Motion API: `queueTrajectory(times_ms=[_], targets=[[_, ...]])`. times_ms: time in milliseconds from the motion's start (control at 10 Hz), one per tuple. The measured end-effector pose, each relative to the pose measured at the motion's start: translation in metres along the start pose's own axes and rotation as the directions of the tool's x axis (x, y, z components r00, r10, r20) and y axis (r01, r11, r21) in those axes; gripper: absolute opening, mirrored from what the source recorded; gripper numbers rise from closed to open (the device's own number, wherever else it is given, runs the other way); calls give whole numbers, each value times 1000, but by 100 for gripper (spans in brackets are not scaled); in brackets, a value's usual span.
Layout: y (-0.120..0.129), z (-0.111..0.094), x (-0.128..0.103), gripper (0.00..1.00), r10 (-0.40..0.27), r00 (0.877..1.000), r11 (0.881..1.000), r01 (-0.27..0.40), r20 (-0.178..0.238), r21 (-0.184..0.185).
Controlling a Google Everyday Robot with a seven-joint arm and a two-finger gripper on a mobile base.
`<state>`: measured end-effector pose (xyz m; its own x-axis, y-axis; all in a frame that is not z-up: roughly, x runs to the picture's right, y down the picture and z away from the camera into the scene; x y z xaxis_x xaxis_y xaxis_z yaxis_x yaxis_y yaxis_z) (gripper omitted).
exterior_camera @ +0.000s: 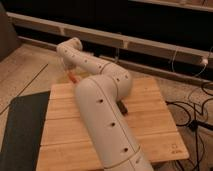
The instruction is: Place the pepper in the ceramic cup
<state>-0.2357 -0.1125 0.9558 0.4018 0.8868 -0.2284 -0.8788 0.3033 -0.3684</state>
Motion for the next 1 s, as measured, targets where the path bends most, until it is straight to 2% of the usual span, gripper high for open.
queueTrajectory(times_ms=[300,500,700,1000], targets=[[-10,0,-6,0,7,998,1000,-8,55,10],[-14,1,-4,0,16,997,1000,-17,73,7],[-13,1,-2,0,20,996,1000,-20,90,-2],[-3,-5,1,0,31,991,999,-26,129,-37]])
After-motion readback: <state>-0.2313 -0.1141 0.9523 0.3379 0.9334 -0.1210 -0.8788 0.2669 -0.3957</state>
